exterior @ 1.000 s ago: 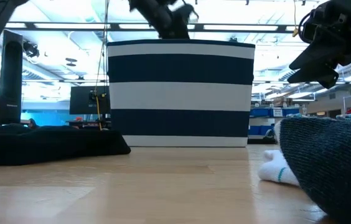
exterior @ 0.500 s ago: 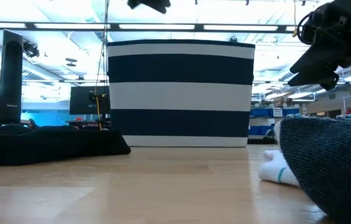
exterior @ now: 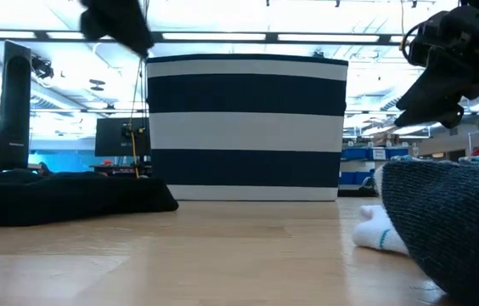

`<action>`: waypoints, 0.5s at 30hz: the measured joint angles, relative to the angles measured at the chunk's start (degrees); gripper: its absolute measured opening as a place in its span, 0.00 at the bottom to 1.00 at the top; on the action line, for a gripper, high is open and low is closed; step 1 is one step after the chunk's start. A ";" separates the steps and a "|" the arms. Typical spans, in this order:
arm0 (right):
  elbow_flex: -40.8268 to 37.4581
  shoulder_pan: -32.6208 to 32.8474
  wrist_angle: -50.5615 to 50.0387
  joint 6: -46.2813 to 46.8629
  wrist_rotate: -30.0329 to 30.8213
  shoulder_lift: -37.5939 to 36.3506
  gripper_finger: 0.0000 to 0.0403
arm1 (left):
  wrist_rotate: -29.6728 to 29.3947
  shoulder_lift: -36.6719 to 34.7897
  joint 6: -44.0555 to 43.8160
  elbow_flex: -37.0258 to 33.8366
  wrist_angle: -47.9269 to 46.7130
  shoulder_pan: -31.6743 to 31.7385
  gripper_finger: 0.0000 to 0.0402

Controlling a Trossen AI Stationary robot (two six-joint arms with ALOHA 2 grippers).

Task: Sort clothes
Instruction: Put the black underwear into the blue laundry bin

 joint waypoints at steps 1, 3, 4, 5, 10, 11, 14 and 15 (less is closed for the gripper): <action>0.00 0.00 -0.02 0.01 0.01 0.09 0.48 | -0.72 -0.08 -1.67 -1.72 1.02 -1.16 0.33; 0.00 0.00 0.33 0.00 0.08 0.28 0.48 | -1.58 -0.10 -5.06 -4.87 1.96 -3.00 0.33; 0.00 0.00 0.80 0.00 0.19 0.42 0.48 | -2.05 -0.12 -6.44 -6.34 2.36 -3.65 0.33; 0.00 0.00 0.84 0.00 0.19 0.46 0.48 | -2.18 -0.04 -7.71 -7.79 3.59 -4.15 0.33; 0.00 0.00 2.00 -0.04 0.18 0.66 0.48 | -2.23 0.40 -14.37 -16.54 9.90 -5.73 0.33; 0.00 0.00 2.20 -0.04 0.17 0.68 0.48 | -2.20 0.34 -15.52 -18.42 12.60 -5.96 0.33; 0.00 0.00 2.26 -0.04 0.01 0.97 0.48 | -1.75 0.40 -17.81 -23.62 17.26 -6.86 0.33; 0.00 0.00 2.32 -0.06 -0.07 0.97 0.48 | -1.34 0.40 -18.81 -25.02 19.20 -7.11 0.33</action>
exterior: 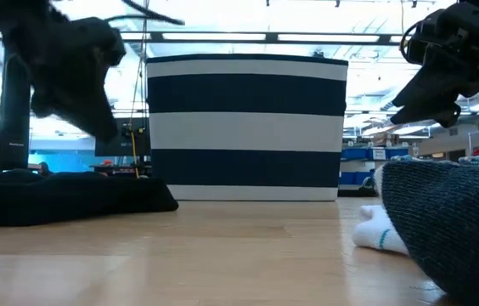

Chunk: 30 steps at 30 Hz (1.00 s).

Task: Sort clothes
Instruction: Put the black underwear into the blue laundry bin

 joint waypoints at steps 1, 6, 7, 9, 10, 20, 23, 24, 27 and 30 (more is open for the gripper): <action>0.00 0.00 0.07 0.02 0.00 0.11 0.48 | 0.48 -0.04 -0.48 -1.46 2.11 -0.28 0.33; 0.00 0.01 0.05 0.02 -0.02 0.16 0.48 | 3.19 -0.03 -2.20 -6.51 5.05 -1.29 0.33; 0.00 0.00 0.03 0.00 -0.02 0.17 0.48 | 3.85 -0.02 -2.25 -7.32 5.06 -1.39 0.33; 0.00 0.00 0.24 0.00 -0.02 0.15 0.48 | 5.68 0.68 -2.29 -8.76 4.79 -1.41 0.33; 0.00 0.01 0.21 0.00 -0.02 0.17 0.48 | 6.57 1.04 -2.29 -9.44 4.93 -1.41 0.33; 0.00 0.02 0.22 0.01 -0.04 0.15 0.48 | 9.91 6.16 -2.83 -13.11 14.73 -1.30 0.07; 0.00 0.02 0.22 -0.02 -0.04 0.15 0.48 | 11.06 4.62 2.24 -9.70 13.31 -1.23 0.02; 0.00 0.02 0.27 -0.03 -0.04 0.15 0.48 | 10.70 3.95 3.92 -7.67 12.65 -0.83 0.02; 0.00 0.01 0.47 -0.07 -0.04 0.17 0.48 | 8.31 2.47 8.98 -1.03 8.56 0.15 0.01; 0.00 0.00 0.54 -0.13 -0.04 0.28 0.48 | 6.85 2.36 14.88 7.00 2.08 1.40 0.01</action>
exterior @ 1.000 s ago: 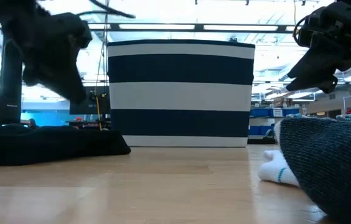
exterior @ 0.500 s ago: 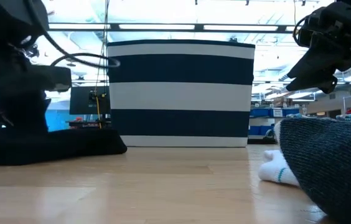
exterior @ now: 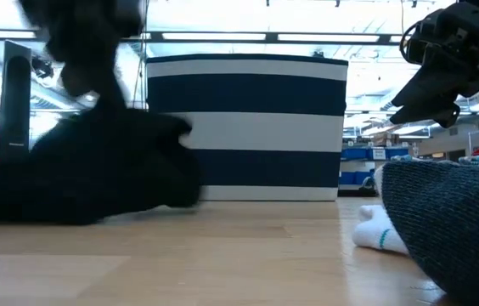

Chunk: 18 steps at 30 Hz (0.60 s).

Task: Sort clothes
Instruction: Put the black underwear into the blue laundry bin

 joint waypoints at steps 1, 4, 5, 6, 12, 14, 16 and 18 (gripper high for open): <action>0.00 0.02 0.42 -0.07 0.00 0.14 0.48 | -0.51 -0.08 1.80 2.99 -2.05 0.56 0.01; 0.00 0.02 0.49 -0.40 0.00 0.30 0.48 | -2.05 -0.13 8.30 11.36 -7.40 2.42 0.00; 0.00 0.01 0.90 -0.45 0.00 0.45 0.48 | -2.56 -0.13 10.74 13.83 -7.92 3.06 0.00; 0.02 -0.01 1.18 -0.49 0.00 0.54 0.48 | -3.37 -0.13 13.77 16.31 -8.40 3.83 0.00; 0.00 -0.05 0.88 -0.51 0.33 1.03 0.48 | -5.77 -0.13 33.73 32.08 -9.37 10.76 0.00; 0.00 -0.19 1.09 -0.55 0.37 1.03 0.48 | -6.01 -0.13 39.15 36.66 -9.03 14.04 0.00; 0.00 -0.24 1.08 -1.03 0.39 1.05 0.48 | -6.21 -0.13 43.82 41.04 -8.10 17.96 0.00; 0.00 -0.24 1.35 -1.82 0.43 1.04 0.48 | -6.25 -0.14 47.75 44.51 -5.98 22.10 0.00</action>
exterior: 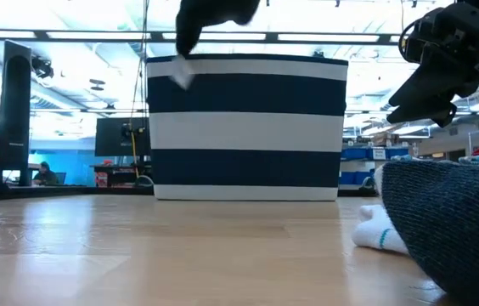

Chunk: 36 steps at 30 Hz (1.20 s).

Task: Sort clothes
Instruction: Put the black underwear into the blue laundry bin

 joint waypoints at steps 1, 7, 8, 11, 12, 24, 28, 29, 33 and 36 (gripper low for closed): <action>0.00 0.00 -0.04 -0.08 0.00 0.00 0.48 | -0.04 -0.02 1.69 1.36 1.57 2.12 0.00; 0.00 -0.01 0.00 -0.54 1.03 0.00 0.48 | 6.85 0.44 4.67 4.12 10.56 14.62 0.00; 0.00 -0.02 0.00 -0.62 1.35 0.00 0.48 | 8.81 0.72 4.54 4.13 10.87 16.38 0.00; 0.00 -0.02 0.02 -1.12 1.64 0.00 0.48 | 13.40 3.39 3.15 4.13 10.15 20.48 0.00; 0.00 -0.02 0.01 -1.14 1.68 0.00 0.48 | 15.13 4.67 2.98 4.12 9.60 21.53 0.00; 0.00 -0.02 0.04 -1.53 1.84 0.00 0.48 | 25.41 26.12 1.43 4.05 8.70 26.27 0.00; 0.00 -0.02 0.04 -1.54 1.84 0.00 0.48 | 26.09 33.19 0.55 4.05 8.81 26.71 0.01; 0.00 -0.02 0.02 -1.55 1.84 0.00 0.48 | 26.09 34.86 0.11 4.05 9.09 26.71 0.02; 0.00 -0.02 0.03 -1.57 1.82 0.00 0.48 | 26.50 39.68 -2.37 4.12 11.54 26.69 0.05; 0.00 -0.02 0.02 -1.58 1.82 0.00 0.48 | 28.56 41.24 -4.27 4.20 12.65 26.97 0.10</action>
